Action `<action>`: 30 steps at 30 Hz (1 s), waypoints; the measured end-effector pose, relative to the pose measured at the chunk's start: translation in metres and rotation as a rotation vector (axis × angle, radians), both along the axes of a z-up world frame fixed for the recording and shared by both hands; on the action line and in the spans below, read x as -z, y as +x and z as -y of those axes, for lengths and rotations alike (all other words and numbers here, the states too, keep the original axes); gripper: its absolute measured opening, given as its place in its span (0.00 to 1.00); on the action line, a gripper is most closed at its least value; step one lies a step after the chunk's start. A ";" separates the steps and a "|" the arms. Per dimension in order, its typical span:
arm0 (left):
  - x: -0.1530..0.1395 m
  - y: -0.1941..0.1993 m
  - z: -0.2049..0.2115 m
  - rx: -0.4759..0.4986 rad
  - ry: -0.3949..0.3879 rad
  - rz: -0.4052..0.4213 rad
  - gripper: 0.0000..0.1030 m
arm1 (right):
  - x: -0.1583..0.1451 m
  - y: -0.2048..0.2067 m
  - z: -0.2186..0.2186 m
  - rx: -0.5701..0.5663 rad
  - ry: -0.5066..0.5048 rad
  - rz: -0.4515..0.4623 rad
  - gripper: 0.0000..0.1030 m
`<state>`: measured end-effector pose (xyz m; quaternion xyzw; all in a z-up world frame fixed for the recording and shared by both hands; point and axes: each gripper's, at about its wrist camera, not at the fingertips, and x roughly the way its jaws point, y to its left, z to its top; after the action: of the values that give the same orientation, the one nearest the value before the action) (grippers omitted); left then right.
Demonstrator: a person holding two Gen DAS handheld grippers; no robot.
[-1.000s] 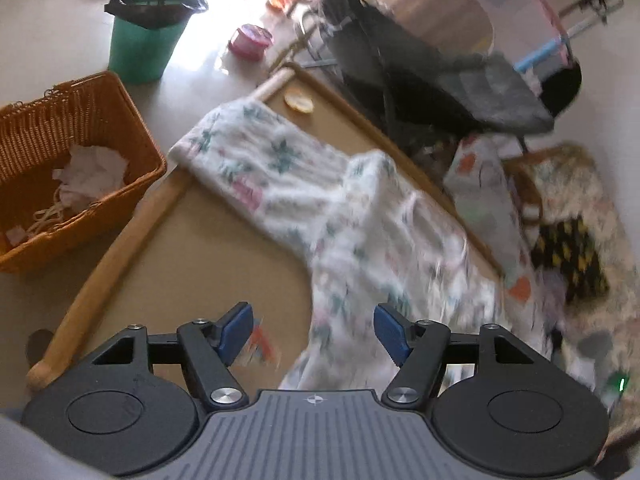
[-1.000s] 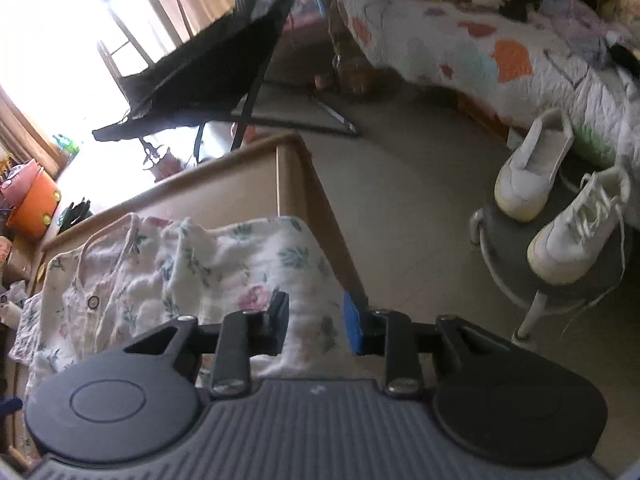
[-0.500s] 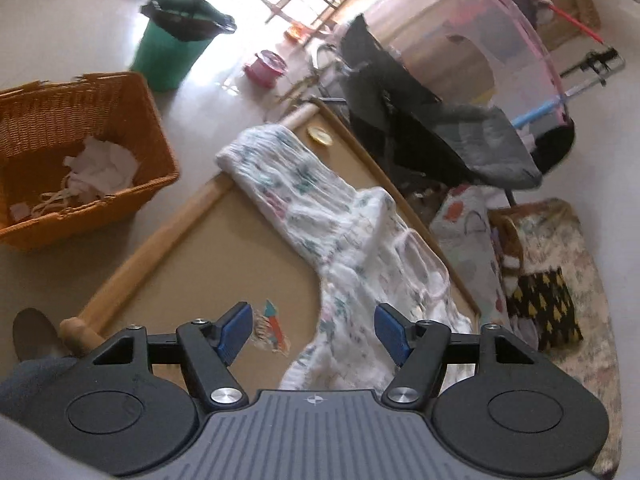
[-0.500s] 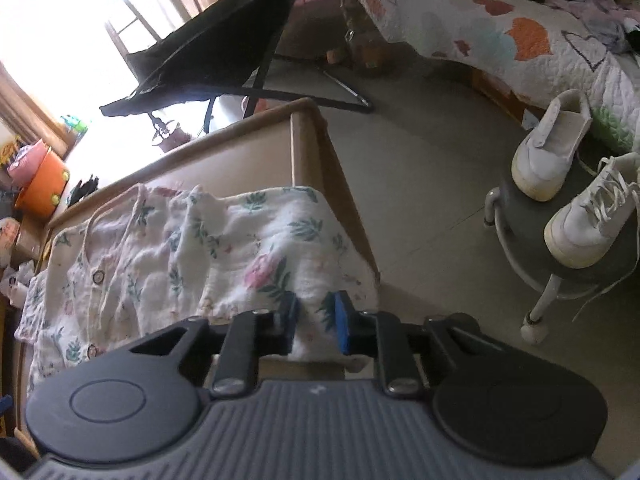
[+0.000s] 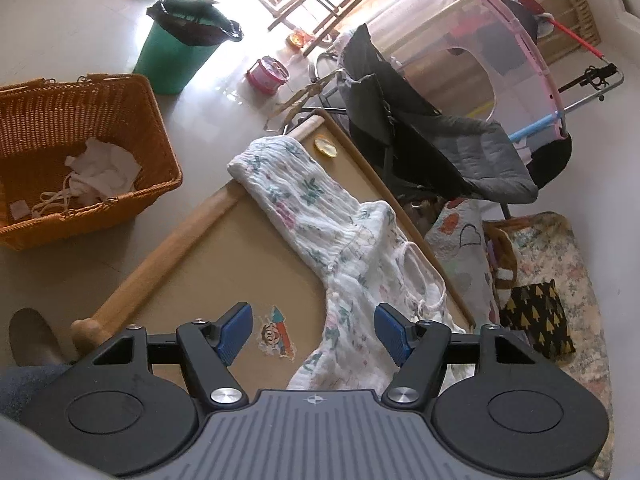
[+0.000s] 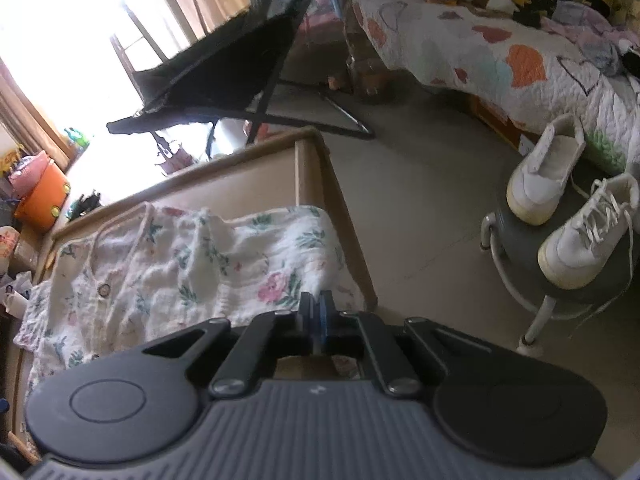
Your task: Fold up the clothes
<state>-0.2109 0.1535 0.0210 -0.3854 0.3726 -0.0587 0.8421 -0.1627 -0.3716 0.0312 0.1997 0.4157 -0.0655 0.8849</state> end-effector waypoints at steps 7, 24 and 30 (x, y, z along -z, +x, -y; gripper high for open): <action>-0.001 -0.009 -0.009 -0.032 -0.035 -0.002 0.67 | -0.015 0.000 -0.029 -0.115 -0.126 0.063 0.03; 0.005 0.002 0.010 0.004 -0.075 -0.005 0.67 | -0.027 0.012 -0.123 -0.432 -0.302 0.126 0.03; 0.009 0.005 0.009 0.008 -0.116 0.007 0.67 | -0.005 0.020 -0.148 -0.475 -0.325 0.071 0.03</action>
<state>-0.2060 0.1449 0.0116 -0.4319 0.3672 -0.0848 0.8194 -0.1424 -0.2232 0.0358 -0.0452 0.4038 0.0848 0.9098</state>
